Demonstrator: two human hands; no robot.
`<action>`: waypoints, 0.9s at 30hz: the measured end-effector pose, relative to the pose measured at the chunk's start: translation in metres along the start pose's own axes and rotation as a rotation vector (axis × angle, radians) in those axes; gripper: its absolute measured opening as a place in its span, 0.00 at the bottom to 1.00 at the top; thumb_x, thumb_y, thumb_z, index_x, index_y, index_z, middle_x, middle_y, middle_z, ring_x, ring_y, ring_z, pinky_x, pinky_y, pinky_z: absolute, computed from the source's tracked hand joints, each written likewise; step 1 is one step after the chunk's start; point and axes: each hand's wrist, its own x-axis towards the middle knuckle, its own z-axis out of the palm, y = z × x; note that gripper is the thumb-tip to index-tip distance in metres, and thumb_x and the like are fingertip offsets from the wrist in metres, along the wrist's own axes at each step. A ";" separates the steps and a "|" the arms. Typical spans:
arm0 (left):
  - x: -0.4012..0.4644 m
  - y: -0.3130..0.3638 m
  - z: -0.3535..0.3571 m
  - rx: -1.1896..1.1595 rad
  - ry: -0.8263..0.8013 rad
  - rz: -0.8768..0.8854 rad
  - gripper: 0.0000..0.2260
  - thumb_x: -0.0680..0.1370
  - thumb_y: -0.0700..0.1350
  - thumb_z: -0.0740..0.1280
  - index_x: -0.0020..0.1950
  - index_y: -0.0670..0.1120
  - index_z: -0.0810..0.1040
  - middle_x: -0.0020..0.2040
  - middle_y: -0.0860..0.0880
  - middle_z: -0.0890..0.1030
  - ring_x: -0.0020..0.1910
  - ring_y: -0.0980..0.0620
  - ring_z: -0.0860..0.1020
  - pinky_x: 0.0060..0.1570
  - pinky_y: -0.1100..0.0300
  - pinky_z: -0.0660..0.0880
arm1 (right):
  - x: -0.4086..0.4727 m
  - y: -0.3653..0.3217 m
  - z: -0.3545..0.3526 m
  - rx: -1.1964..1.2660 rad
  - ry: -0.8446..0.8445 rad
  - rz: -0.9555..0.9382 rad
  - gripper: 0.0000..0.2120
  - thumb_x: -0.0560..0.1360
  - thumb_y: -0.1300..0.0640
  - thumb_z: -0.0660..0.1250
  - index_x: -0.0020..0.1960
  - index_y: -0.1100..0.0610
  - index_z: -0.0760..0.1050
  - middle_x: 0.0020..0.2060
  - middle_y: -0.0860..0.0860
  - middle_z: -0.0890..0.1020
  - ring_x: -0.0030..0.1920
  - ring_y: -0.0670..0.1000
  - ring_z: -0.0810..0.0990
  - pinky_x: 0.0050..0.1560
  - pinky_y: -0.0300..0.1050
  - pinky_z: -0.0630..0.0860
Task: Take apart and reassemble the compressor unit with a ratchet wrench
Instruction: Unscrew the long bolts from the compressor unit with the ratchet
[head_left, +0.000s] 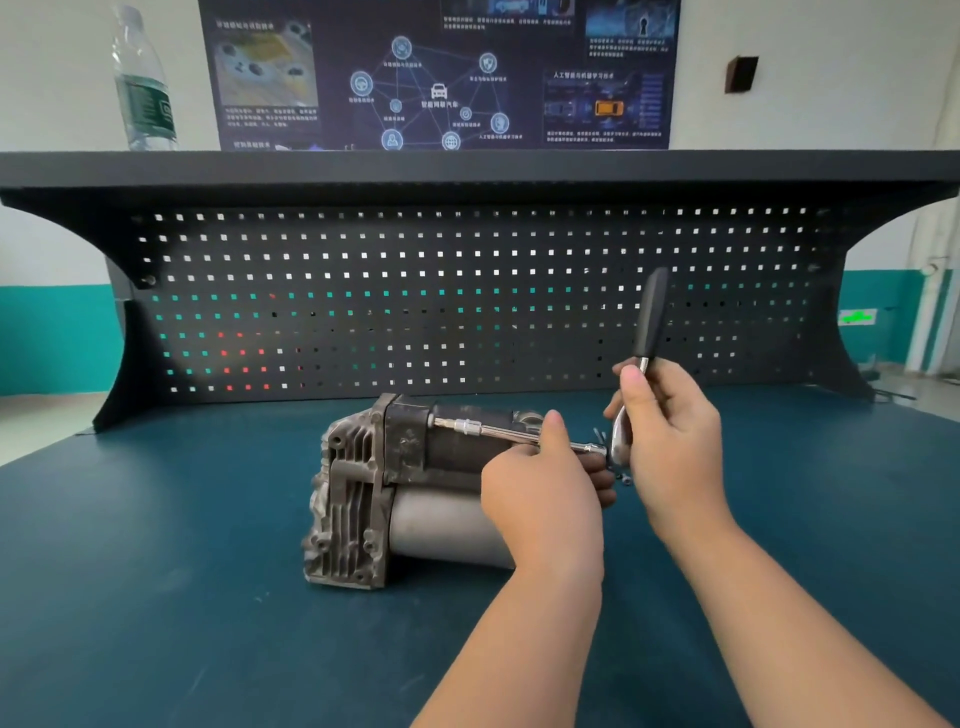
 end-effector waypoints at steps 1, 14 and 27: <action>0.000 0.000 0.003 -0.012 0.024 0.002 0.18 0.78 0.47 0.64 0.30 0.39 0.76 0.21 0.49 0.78 0.18 0.55 0.74 0.23 0.64 0.71 | 0.002 -0.001 -0.001 0.011 -0.018 0.033 0.09 0.80 0.57 0.61 0.42 0.58 0.74 0.25 0.46 0.75 0.20 0.44 0.67 0.23 0.34 0.65; -0.001 0.000 -0.002 -0.131 -0.044 -0.029 0.15 0.79 0.45 0.63 0.35 0.39 0.76 0.24 0.47 0.80 0.20 0.53 0.75 0.21 0.66 0.70 | 0.014 0.004 -0.006 0.311 -0.086 0.588 0.09 0.78 0.57 0.64 0.45 0.62 0.77 0.27 0.53 0.73 0.17 0.41 0.64 0.19 0.31 0.60; -0.003 0.009 -0.005 -0.333 -0.072 -0.138 0.12 0.79 0.38 0.64 0.36 0.35 0.74 0.24 0.44 0.79 0.22 0.51 0.78 0.22 0.65 0.74 | 0.011 0.010 -0.007 0.444 -0.077 0.894 0.07 0.76 0.62 0.64 0.40 0.63 0.72 0.23 0.51 0.71 0.16 0.41 0.63 0.14 0.30 0.58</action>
